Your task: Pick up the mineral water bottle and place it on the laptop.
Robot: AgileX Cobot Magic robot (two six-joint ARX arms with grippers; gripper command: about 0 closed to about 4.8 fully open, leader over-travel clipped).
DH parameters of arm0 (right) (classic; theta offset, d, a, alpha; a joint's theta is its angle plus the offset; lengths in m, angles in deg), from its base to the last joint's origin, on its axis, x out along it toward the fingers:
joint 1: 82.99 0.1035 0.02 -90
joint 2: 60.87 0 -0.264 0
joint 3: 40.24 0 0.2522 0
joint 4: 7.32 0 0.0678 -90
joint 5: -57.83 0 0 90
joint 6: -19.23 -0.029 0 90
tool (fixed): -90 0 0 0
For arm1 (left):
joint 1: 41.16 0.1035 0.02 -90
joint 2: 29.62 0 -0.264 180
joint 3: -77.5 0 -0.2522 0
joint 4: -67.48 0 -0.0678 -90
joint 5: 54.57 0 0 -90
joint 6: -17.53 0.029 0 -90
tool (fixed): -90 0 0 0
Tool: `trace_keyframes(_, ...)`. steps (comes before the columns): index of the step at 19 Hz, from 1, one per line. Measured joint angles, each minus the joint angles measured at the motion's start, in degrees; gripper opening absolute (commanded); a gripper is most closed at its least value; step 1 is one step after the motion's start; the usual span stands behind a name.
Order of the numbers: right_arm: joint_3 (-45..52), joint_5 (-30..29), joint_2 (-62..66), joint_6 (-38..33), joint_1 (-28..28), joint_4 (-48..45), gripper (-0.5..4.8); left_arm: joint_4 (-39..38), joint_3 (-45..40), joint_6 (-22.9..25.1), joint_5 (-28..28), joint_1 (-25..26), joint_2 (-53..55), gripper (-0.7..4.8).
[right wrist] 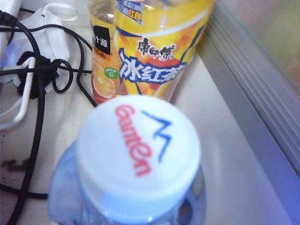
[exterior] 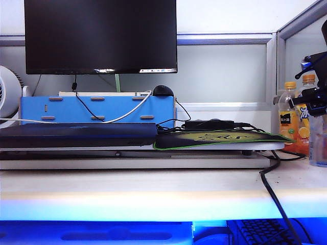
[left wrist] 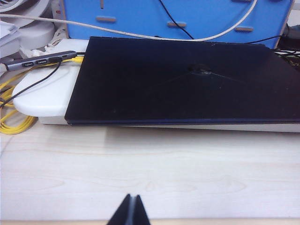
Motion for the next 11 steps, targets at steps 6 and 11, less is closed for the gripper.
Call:
trace_keyframes(6, -2.1, -0.1, -1.5, 0.0, 0.0, 0.8, 0.06, 0.0, 0.0, 0.0, 0.0, 0.0, 0.0, -0.02)
trace_keyframes(11, -6.6, -0.6, -8.0, 0.0, 0.0, 1.8, 0.00, 0.0, 0.0, 0.0, 0.0, 0.0, 0.0, -0.02)
